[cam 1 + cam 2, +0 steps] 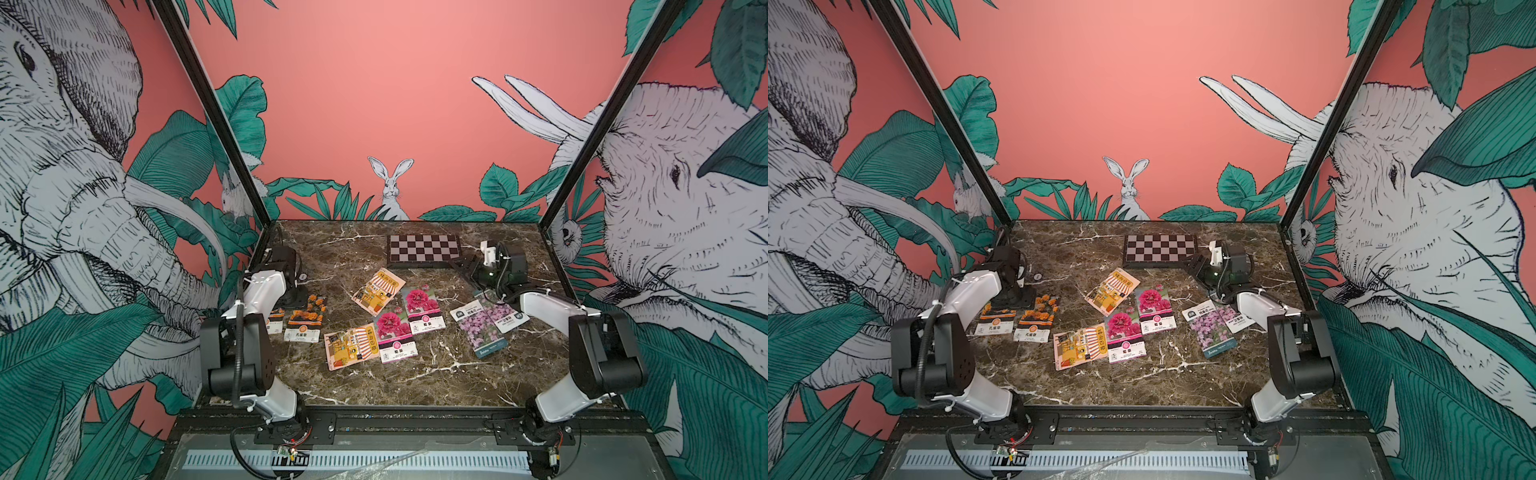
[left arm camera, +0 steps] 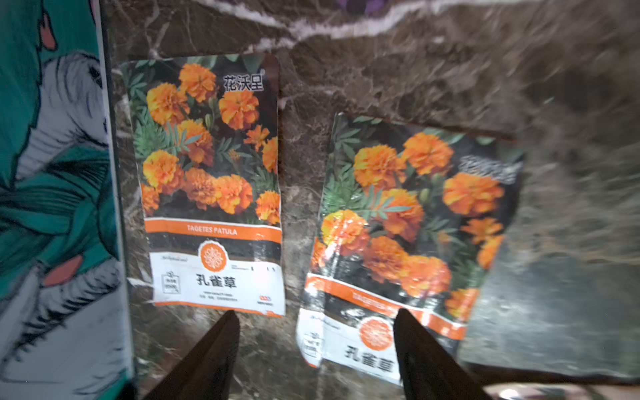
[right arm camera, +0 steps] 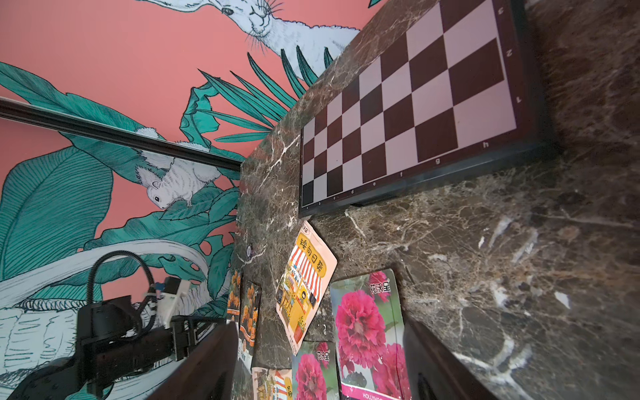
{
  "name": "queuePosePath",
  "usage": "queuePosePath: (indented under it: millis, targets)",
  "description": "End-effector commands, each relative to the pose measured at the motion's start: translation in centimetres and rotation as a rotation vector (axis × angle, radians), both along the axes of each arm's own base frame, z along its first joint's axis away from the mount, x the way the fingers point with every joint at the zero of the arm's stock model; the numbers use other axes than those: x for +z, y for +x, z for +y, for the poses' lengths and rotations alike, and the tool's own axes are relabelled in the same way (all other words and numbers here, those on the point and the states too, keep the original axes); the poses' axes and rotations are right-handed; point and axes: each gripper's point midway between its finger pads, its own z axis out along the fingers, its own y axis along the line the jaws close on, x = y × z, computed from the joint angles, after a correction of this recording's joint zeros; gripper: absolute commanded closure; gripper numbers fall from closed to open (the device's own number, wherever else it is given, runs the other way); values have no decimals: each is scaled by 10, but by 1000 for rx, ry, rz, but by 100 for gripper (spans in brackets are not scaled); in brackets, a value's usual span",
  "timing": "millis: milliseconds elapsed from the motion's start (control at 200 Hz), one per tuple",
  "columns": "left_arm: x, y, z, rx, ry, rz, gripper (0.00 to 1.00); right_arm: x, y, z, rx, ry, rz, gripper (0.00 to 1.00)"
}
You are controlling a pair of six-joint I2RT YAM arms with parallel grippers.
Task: Arrange the seed packets in a row
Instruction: Adjust the seed packet at the center of the board.
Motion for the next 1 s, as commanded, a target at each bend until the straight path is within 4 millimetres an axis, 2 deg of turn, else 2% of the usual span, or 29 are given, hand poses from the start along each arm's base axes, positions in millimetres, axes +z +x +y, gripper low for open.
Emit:
queuePosePath:
  millis: [0, 185, 370, 465, 675, 995]
  targets:
    - [-12, -24, -24, 148, -166, 0, 22, 5, 2, -4, -12, -18, -28, 22]
    - [-32, -37, -44, 215, -230, 24, 24, 1, 4, -4, -12, -21, -15, 23]
    - [-50, -39, -42, 245, -210, 63, 42, 8, 6, -1, -5, 12, -40, 25]
    - [-57, -37, -38, 256, -186, 74, 48, 7, 5, -1, -7, 11, -37, 25]
    - [-74, -30, -36, 276, -176, 91, 51, 7, 5, -2, -10, 12, -38, 26]
    - [-84, -22, -22, 310, -165, 89, 52, 8, 6, -1, -11, 13, -39, 26]
